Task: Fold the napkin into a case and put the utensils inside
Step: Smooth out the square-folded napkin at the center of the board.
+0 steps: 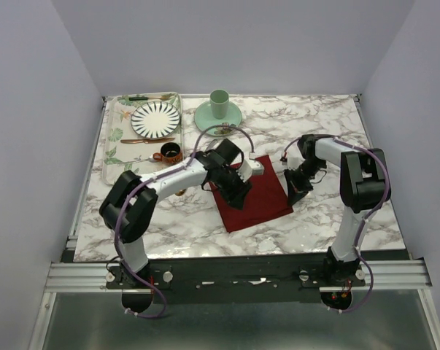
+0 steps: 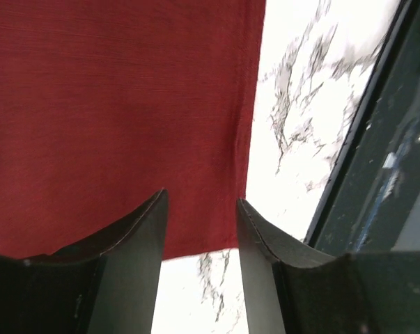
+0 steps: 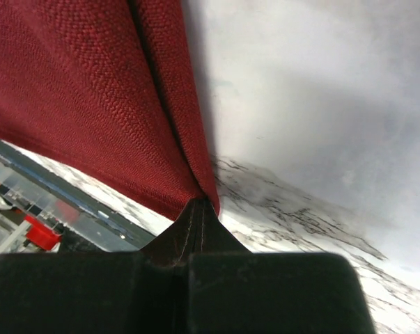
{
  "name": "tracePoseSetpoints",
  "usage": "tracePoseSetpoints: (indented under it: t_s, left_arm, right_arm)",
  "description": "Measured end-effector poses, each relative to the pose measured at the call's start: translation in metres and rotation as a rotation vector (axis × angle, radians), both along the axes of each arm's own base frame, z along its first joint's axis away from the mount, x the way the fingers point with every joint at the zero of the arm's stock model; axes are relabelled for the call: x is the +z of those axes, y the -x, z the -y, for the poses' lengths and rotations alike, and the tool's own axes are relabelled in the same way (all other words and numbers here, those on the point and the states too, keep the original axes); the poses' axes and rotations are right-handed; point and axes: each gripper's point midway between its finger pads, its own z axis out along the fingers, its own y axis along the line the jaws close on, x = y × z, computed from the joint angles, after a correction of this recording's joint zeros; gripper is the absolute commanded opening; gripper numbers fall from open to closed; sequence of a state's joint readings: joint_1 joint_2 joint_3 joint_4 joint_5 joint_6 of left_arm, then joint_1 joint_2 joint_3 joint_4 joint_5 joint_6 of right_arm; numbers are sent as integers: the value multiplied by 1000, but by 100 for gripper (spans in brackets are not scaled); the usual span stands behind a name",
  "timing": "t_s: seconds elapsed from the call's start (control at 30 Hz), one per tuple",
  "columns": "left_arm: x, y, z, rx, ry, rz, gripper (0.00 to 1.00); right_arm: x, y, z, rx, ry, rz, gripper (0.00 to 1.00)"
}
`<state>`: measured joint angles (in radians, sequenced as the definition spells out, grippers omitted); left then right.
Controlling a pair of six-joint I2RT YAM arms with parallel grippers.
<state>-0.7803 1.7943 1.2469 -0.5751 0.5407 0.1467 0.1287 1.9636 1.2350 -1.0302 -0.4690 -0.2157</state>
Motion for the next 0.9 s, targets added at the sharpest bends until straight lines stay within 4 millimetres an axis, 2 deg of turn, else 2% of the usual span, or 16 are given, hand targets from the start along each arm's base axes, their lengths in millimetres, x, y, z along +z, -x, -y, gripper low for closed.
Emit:
tracePoseSetpoints:
  t_s: [0.13,0.17,0.2,0.27,0.37,0.4,0.5,0.53,0.6,0.67,0.7,0.73,0.8,0.9]
  left_arm:
    - [35,-27,-14,89,102,35,74]
    - [49,-37,-21,122,134,63,91]
    - [57,-42,-24,139,152,80,99]
    - [77,-48,-29,163,198,130,99]
    - [109,-52,-33,183,265,204,99]
    - [116,-53,-33,190,282,220,99]
    - [142,-69,-40,230,323,267,99]
    - [147,-74,-42,243,331,278,99]
    - [160,-90,-51,295,354,300,99]
    - [171,-103,-58,338,382,318,99]
    - [178,-110,-61,355,411,326,99]
    - [181,-113,-62,364,427,326,99]
    - [194,-126,-66,397,482,340,99]
    - [211,-145,-63,436,570,328,99]
  right_arm:
    - [-2,1,3,9,16,10,1]
    - [-3,2,4,13,20,12,2]
    - [-3,2,6,18,25,15,7]
    - [-3,4,8,27,34,19,15]
    - [-1,6,9,41,32,24,36]
    - [1,6,9,47,29,28,49]
    - [12,6,10,75,16,50,69]
    - [18,5,9,78,12,58,71]
    - [39,-7,7,93,-4,128,77]
    - [73,-30,1,104,-35,249,83]
    - [96,-46,-3,109,-62,339,93]
    - [107,-54,-6,108,-80,380,100]
    - [157,-87,-19,101,-149,562,100]
    - [207,-114,-39,71,-267,723,100]
